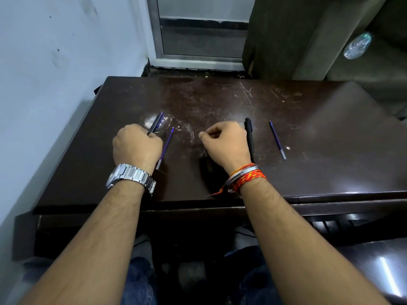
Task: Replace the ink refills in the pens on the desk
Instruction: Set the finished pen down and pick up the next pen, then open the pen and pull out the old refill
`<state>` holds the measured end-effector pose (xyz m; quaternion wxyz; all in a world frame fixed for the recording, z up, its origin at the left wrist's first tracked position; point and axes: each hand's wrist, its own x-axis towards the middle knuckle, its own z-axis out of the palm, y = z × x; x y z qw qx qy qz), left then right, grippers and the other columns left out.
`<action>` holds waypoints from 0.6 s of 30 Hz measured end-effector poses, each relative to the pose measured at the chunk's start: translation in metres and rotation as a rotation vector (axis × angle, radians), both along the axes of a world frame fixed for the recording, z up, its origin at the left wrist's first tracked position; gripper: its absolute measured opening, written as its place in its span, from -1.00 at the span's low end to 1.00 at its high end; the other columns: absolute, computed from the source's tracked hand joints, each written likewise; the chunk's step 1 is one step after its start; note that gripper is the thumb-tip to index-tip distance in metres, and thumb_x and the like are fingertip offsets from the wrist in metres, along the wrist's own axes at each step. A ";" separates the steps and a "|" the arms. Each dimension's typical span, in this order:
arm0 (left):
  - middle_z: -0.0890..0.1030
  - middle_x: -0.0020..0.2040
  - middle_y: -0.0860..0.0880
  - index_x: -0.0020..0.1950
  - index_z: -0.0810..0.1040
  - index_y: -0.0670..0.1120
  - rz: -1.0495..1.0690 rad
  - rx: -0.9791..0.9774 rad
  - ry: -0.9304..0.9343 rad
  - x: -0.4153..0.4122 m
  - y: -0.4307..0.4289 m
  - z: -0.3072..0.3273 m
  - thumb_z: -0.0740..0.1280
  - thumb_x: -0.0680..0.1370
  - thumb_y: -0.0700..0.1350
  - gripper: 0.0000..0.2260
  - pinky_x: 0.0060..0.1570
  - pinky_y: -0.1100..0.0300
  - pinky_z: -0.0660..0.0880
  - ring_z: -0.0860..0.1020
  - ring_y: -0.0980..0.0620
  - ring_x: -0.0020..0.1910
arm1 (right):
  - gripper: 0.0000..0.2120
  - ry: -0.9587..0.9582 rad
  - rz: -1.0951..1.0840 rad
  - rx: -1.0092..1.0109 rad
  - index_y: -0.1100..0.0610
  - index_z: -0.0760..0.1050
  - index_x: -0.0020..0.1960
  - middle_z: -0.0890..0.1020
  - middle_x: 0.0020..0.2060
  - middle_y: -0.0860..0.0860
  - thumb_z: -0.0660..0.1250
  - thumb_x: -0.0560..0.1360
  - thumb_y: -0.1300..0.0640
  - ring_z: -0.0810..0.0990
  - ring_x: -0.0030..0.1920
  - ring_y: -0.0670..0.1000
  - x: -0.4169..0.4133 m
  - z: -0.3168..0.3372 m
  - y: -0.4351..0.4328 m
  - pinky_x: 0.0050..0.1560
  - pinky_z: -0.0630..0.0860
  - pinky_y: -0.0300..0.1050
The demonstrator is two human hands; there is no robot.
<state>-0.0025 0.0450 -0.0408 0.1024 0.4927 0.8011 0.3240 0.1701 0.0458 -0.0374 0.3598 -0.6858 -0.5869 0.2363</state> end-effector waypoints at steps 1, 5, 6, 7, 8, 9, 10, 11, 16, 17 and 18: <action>0.64 0.06 -0.21 -0.04 0.67 -0.10 -0.030 0.025 0.026 0.002 0.000 0.001 0.35 0.49 -0.10 -0.86 0.04 0.00 0.48 0.55 -0.31 0.11 | -0.84 0.050 0.004 -0.003 0.06 0.67 -0.20 0.67 -0.32 -0.10 0.41 0.46 -0.01 0.65 -0.18 -0.09 -0.001 -0.001 0.001 -0.14 0.47 -0.26; 0.62 -0.01 -0.05 -0.07 0.53 0.02 -0.261 0.090 -0.222 0.019 -0.001 0.002 0.35 0.51 -0.09 -0.97 -0.06 0.14 0.46 0.56 -0.09 -0.03 | -0.74 0.399 0.009 -0.041 0.05 0.64 -0.27 0.64 -0.43 -0.10 0.41 0.48 -0.09 0.60 -0.34 -0.09 -0.010 -0.001 0.005 -0.16 0.60 -0.04; 0.60 -0.10 0.02 -0.09 0.49 0.03 -0.305 0.082 -0.270 0.024 -0.002 0.001 0.36 0.51 -0.08 -0.94 -0.20 0.19 0.41 0.55 -0.02 -0.12 | -0.74 0.496 0.025 -0.039 0.06 0.63 -0.27 0.64 -0.41 -0.08 0.41 0.49 -0.08 0.59 -0.35 -0.09 -0.012 0.000 0.005 -0.17 0.61 0.00; 0.58 -0.15 0.06 -0.10 0.46 0.04 -0.353 0.070 -0.294 0.028 -0.003 0.000 0.35 0.52 -0.08 -0.92 -0.27 0.22 0.36 0.53 0.03 -0.18 | -0.75 0.579 0.048 -0.025 0.07 0.62 -0.27 0.63 -0.41 -0.06 0.41 0.51 -0.05 0.57 -0.38 -0.10 -0.014 0.000 0.006 -0.23 0.60 -0.04; 0.58 -0.16 0.07 -0.11 0.45 0.05 -0.410 0.061 -0.317 0.032 -0.003 -0.001 0.35 0.52 -0.08 -0.92 -0.28 0.21 0.36 0.53 0.05 -0.19 | -0.76 0.647 0.074 -0.003 0.08 0.61 -0.27 0.61 -0.42 -0.04 0.41 0.52 -0.01 0.54 -0.40 -0.11 -0.016 0.001 0.005 -0.30 0.57 -0.10; 0.60 -0.15 0.06 -0.10 0.47 0.05 -0.462 0.054 -0.335 0.035 -0.003 -0.002 0.33 0.53 -0.08 -0.94 -0.24 0.19 0.40 0.55 0.04 -0.17 | -0.77 0.696 0.097 0.019 0.09 0.60 -0.27 0.60 -0.42 -0.02 0.41 0.53 0.02 0.53 -0.39 -0.10 -0.018 0.001 0.005 -0.32 0.53 -0.14; 0.63 -0.12 0.05 -0.07 0.51 0.04 -0.505 0.053 -0.343 0.037 -0.004 -0.002 0.32 0.54 -0.06 -0.99 -0.17 0.14 0.45 0.58 0.03 -0.13 | -0.78 0.729 0.114 0.038 0.08 0.59 -0.27 0.58 -0.42 -0.01 0.41 0.53 0.05 0.52 -0.37 -0.08 -0.019 0.000 0.004 -0.30 0.50 -0.14; 0.66 -0.10 0.03 -0.03 0.55 0.02 -0.538 0.067 -0.326 0.038 -0.004 -0.002 0.29 0.56 -0.04 -0.94 -0.12 0.11 0.48 0.60 0.01 -0.10 | -0.79 0.749 0.125 0.052 0.08 0.60 -0.26 0.58 -0.39 0.01 0.40 0.53 0.06 0.51 -0.34 -0.06 -0.019 0.000 0.004 -0.28 0.49 -0.13; 0.64 -0.22 0.02 -0.05 0.60 -0.07 -0.587 0.167 -0.215 0.038 -0.006 -0.002 0.23 0.62 -0.07 -0.82 -0.27 0.24 0.41 0.56 0.08 -0.24 | -0.82 0.795 0.166 0.063 0.12 0.60 -0.19 0.58 -0.32 0.06 0.37 0.57 0.11 0.51 -0.30 -0.06 -0.019 0.001 0.004 -0.26 0.49 -0.17; 0.62 -0.27 0.03 -0.09 0.59 -0.07 -0.589 0.178 -0.219 0.038 -0.007 -0.002 0.23 0.63 -0.07 -0.81 -0.34 0.31 0.38 0.54 0.10 -0.28 | -0.82 0.805 0.172 0.067 0.12 0.60 -0.19 0.58 -0.32 0.04 0.36 0.58 0.12 0.51 -0.31 -0.08 -0.020 0.002 0.003 -0.26 0.49 -0.18; 0.59 -0.31 0.04 -0.12 0.57 -0.06 -0.594 0.185 -0.217 0.038 -0.006 -0.002 0.22 0.63 -0.07 -0.80 -0.38 0.34 0.35 0.52 0.11 -0.31 | -0.81 0.812 0.172 0.074 0.12 0.60 -0.19 0.58 -0.33 0.03 0.35 0.59 0.13 0.51 -0.31 -0.08 -0.020 0.002 0.003 -0.26 0.49 -0.18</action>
